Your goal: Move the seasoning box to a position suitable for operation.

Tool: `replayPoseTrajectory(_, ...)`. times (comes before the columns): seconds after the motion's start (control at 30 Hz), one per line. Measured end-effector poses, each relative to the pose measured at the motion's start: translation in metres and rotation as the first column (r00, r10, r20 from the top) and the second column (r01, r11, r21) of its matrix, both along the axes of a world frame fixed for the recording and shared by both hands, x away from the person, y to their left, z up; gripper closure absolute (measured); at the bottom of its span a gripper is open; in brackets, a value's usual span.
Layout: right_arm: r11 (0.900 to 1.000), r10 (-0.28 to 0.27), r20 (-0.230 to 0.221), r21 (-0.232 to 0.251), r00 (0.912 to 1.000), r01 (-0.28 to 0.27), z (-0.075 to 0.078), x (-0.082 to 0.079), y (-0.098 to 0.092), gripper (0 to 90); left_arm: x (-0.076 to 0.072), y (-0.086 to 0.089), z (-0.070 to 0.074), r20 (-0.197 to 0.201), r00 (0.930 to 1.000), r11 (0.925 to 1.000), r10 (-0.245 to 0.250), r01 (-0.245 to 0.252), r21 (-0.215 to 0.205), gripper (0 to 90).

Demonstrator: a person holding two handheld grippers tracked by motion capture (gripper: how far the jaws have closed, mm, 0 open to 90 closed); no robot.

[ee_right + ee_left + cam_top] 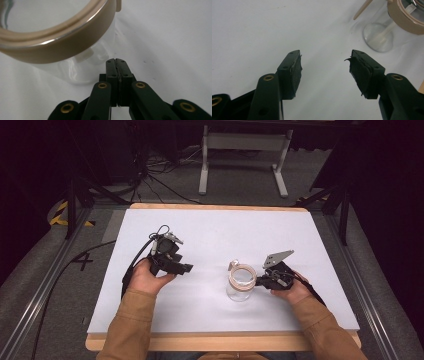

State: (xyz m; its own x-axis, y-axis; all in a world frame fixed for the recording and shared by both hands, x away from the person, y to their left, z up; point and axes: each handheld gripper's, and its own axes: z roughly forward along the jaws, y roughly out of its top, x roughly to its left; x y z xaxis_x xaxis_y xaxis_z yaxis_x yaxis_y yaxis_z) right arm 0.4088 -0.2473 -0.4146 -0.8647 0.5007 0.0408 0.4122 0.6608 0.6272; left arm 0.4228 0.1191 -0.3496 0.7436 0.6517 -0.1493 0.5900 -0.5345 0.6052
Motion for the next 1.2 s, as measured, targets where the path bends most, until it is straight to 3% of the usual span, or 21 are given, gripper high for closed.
replayPoseTrajectory(0.43, 0.997, 0.053, -0.033, -0.059, 0.9981, -0.055, -0.002, -0.013, 0.01, 89.6, 0.005, -0.007, 0.001, -0.002, 0.9998, 0.9998, -0.02, 0.02, -0.002, 43.3)
replayPoseTrajectory(1.03, 0.992, 0.103, -0.051, -0.072, 0.9934, -0.106, -0.004, -0.019, 0.021, 89.6, 0.007, -0.006, 0.0, -0.008, 0.9998, 0.9998, -0.017, 0.017, -0.01, 43.3)
replayPoseTrajectory(1.2, 0.993, 0.099, -0.03, -0.059, 0.9947, -0.1, 0.001, -0.019, 0.018, 89.4, 0.007, -0.007, 0.0, -0.01, 0.9998, 0.9998, -0.02, 0.02, -0.008, 43.3)
